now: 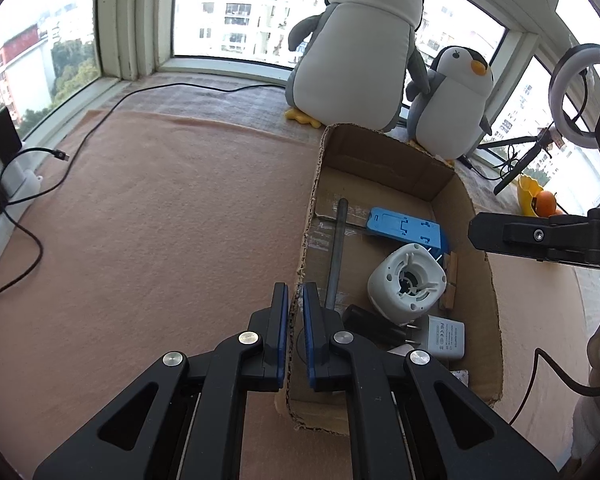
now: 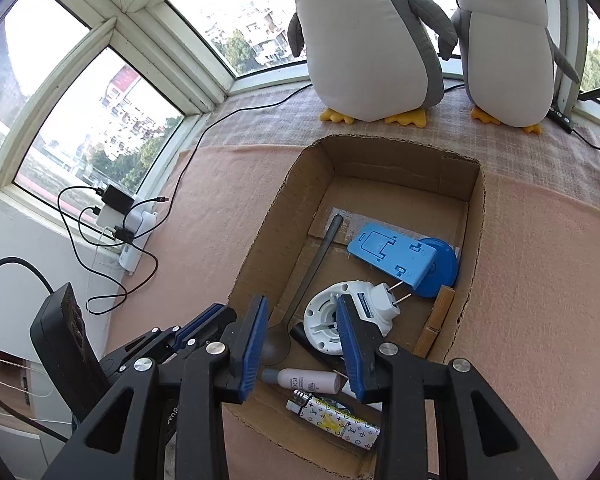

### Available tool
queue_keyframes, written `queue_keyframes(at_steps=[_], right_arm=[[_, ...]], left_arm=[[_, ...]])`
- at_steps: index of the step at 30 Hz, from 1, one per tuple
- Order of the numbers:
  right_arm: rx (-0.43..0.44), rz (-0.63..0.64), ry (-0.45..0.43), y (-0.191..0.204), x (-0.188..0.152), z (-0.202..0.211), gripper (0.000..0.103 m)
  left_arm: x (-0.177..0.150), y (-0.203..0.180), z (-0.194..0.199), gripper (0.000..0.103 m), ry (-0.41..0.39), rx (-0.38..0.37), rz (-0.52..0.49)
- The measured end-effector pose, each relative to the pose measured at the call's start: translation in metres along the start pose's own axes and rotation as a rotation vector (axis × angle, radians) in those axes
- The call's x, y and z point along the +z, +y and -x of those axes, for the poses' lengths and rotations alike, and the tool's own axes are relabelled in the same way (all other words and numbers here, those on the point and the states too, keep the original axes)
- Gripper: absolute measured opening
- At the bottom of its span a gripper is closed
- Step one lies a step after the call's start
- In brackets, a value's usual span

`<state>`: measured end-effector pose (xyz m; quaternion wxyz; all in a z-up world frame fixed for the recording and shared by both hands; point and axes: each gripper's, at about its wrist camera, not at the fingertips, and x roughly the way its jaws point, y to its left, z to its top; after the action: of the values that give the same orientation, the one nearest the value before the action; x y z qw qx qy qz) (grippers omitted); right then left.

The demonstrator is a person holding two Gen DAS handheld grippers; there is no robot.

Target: Organize rigid objects

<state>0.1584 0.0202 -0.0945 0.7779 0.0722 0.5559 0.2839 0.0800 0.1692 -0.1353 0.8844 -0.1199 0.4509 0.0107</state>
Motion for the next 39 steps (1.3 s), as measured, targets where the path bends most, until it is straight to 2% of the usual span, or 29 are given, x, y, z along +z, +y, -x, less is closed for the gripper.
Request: queue_keyframes(at_steps=[8,11,19,21,22,23,24,26,28,30,31,34,36,39], right_arm=[[-0.022,0.010,-0.048,-0.018,-0.020,0.042,0.032],[-0.036,0.018,-0.075,-0.026,-0.031,0.062,0.034],[-0.130,0.053,-0.162,-0.055,-0.071,0.120,0.040],[-0.154,0.056,-0.185,-0.063,-0.083,0.135,0.040],[-0.165,0.057,-0.197,-0.066,-0.088,0.142,0.040],[-0.180,0.060,-0.210,-0.069,-0.094,0.150,0.042],[-0.196,0.061,-0.226,-0.072,-0.099,0.159,0.044],[-0.225,0.064,-0.268,-0.079,-0.109,0.175,0.055],[-0.253,0.064,-0.299,-0.085,-0.118,0.190,0.057],[-0.266,0.067,-0.323,-0.090,-0.127,0.203,0.057],[-0.282,0.069,-0.335,-0.092,-0.131,0.209,0.061],[-0.337,0.083,-0.380,-0.096,-0.144,0.223,0.074],[-0.356,0.078,-0.393,-0.102,-0.154,0.229,0.076],[-0.378,0.053,-0.408,-0.115,-0.166,0.234,0.077]], left_arm=[[-0.004,-0.008,0.028,0.007,-0.023,0.020,-0.009],[-0.008,-0.012,0.038,0.015,-0.028,0.025,-0.010],[-0.020,-0.026,0.068,0.016,-0.043,0.035,-0.015],[-0.025,-0.031,0.075,0.022,-0.043,0.032,-0.024],[-0.026,-0.035,0.079,0.030,-0.046,0.032,-0.028],[-0.028,-0.038,0.083,0.033,-0.048,0.029,-0.032],[-0.030,-0.042,0.087,0.033,-0.051,0.026,-0.037],[-0.032,-0.048,0.094,0.033,-0.055,0.021,-0.043],[-0.034,-0.055,0.102,0.036,-0.063,0.015,-0.045],[-0.035,-0.062,0.111,0.048,-0.076,0.006,-0.049],[-0.036,-0.065,0.115,0.054,-0.083,0.002,-0.051],[-0.039,-0.076,0.126,0.060,-0.105,0.002,-0.059],[-0.041,-0.080,0.129,0.064,-0.107,-0.004,-0.059],[-0.045,-0.087,0.131,0.067,-0.102,0.005,-0.060]])
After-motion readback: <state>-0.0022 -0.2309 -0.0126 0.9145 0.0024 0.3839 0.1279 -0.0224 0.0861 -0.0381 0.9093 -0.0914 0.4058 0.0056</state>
